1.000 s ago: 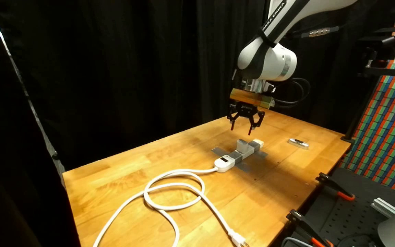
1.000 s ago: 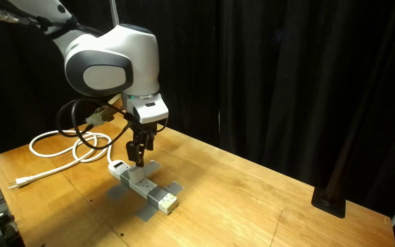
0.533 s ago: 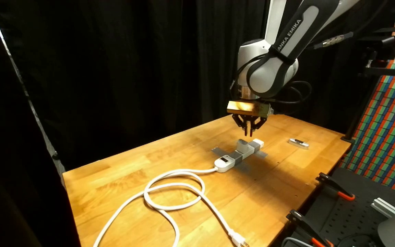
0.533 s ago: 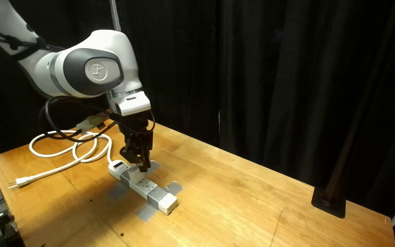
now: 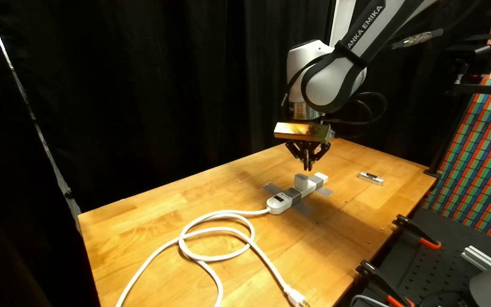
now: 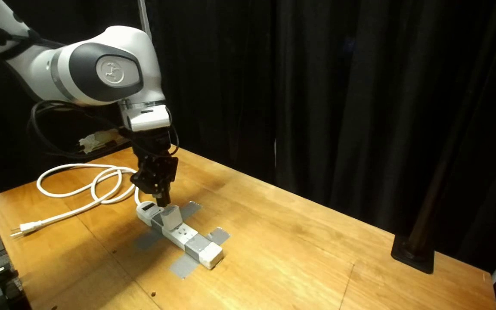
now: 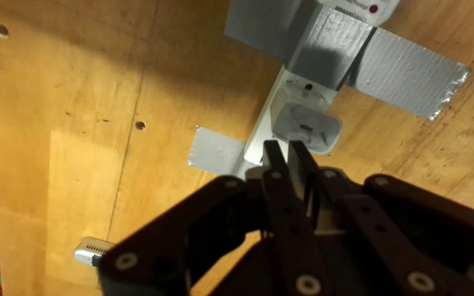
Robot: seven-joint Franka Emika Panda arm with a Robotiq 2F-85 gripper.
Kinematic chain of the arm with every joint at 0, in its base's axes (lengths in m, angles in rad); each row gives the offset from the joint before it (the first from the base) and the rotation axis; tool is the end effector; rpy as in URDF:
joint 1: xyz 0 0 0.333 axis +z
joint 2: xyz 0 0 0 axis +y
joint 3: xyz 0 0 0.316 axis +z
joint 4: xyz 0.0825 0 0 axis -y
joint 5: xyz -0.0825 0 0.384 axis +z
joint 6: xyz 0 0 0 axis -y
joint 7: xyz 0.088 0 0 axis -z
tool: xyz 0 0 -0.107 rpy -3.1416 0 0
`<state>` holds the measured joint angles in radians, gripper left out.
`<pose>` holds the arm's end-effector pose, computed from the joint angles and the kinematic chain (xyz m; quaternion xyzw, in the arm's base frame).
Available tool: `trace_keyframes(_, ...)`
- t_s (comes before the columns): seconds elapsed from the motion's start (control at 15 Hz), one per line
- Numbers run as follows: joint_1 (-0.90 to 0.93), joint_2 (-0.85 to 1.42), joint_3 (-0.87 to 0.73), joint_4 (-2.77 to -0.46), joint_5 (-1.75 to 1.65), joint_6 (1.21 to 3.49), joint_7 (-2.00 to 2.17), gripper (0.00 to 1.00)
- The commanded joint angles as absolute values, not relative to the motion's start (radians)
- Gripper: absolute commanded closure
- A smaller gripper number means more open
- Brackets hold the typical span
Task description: Plug the charger into the adapter
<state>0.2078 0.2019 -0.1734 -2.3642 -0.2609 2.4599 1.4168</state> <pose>0.4986 0.0157 0.2346 0.8292 -0.5485 0.0228 0.1053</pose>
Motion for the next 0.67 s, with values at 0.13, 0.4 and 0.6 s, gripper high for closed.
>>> trace_keyframes(0.13,0.137,0.191,-0.089,-2.359,-0.145,2.432,1.405,0.90)
trace_keyframes(0.4,0.109,0.204,-0.055,-2.368,-0.044,2.498,1.376,0.89)
trace_keyframes(0.6,0.101,0.216,-0.049,-2.364,-0.010,2.543,1.366,0.90)
